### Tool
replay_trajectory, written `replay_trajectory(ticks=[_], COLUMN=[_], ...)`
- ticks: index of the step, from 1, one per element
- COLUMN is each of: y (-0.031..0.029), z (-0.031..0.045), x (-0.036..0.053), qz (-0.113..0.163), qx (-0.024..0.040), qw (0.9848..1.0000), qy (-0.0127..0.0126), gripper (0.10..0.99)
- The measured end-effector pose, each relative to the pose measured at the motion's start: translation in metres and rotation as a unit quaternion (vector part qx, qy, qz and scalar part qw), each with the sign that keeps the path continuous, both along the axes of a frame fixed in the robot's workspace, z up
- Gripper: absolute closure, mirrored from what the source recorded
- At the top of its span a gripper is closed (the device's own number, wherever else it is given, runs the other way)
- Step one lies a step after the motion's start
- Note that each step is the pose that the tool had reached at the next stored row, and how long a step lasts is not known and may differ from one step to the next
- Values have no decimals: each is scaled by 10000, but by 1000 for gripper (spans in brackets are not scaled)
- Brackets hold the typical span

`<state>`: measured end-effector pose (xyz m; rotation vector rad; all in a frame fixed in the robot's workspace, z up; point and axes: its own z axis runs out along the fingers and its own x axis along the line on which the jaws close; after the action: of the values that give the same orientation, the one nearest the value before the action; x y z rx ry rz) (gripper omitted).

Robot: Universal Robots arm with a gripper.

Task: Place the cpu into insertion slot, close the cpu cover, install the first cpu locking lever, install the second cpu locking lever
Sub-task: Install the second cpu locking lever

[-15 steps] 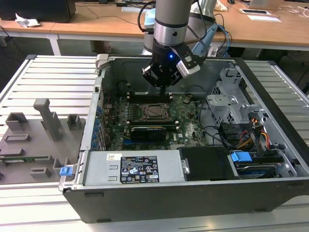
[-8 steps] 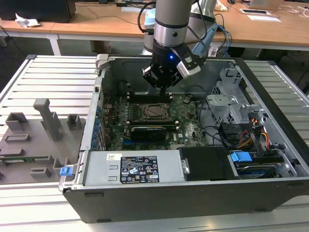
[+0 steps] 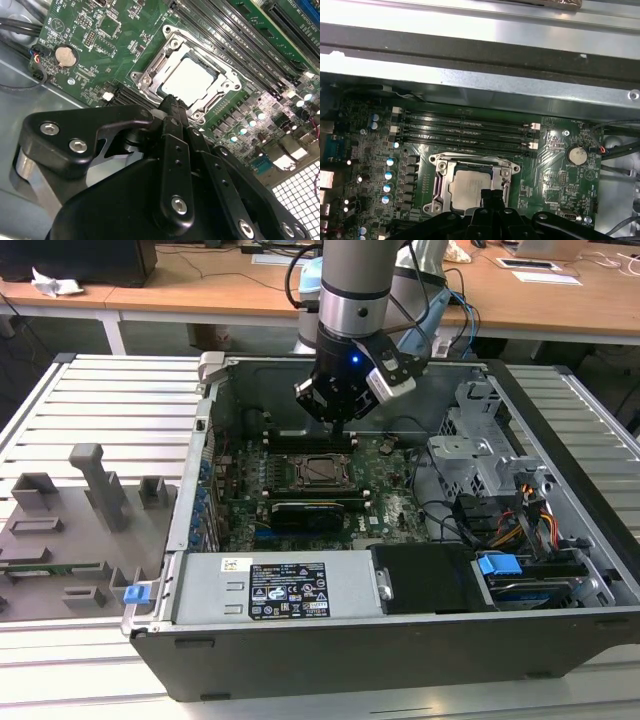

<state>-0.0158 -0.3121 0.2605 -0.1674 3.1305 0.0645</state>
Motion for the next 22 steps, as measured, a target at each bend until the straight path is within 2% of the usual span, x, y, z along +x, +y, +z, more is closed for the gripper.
replay_trajectory(ticks=[20,21,22], y=[-51,-66,-73], z=[0,0,0], x=[0,2,7], qz=[0,0,0], qx=[2,26,130], qw=[10000,10000,9999], qy=[0,5,48], gripper=[980,980,980])
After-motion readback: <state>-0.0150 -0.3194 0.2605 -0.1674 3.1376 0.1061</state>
